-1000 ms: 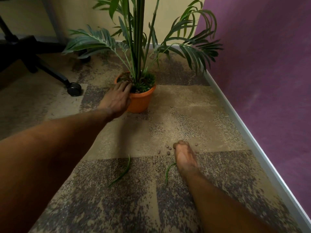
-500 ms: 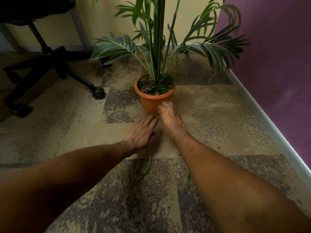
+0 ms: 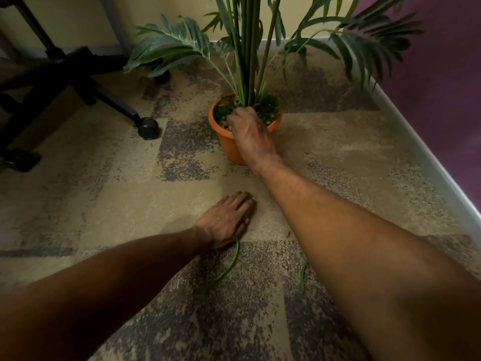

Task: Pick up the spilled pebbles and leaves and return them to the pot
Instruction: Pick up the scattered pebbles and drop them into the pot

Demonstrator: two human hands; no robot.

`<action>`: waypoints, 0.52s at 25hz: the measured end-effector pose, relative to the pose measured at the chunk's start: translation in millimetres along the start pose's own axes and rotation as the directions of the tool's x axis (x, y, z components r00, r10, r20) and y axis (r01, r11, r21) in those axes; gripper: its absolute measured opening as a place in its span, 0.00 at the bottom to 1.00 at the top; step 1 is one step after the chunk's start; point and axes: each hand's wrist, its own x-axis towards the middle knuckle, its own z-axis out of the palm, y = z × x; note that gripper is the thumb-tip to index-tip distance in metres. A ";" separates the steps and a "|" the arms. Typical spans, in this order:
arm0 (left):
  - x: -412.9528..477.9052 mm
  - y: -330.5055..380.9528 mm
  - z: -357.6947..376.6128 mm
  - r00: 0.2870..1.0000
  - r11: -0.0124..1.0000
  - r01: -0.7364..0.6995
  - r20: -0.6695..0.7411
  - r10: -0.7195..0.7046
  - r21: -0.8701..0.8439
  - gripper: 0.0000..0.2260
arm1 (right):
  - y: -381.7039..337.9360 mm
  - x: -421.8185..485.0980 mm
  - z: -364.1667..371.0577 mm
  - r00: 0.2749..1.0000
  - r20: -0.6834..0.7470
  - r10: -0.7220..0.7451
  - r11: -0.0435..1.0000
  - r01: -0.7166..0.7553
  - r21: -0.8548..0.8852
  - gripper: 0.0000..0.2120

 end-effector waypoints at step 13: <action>7.6 7.0 16.6 0.994 0.995 0.020 -0.104 -0.030 -0.094 0.22 | 5.9 41.7 33.8 0.994 0.104 -0.015 1.000 0.012 0.024 0.13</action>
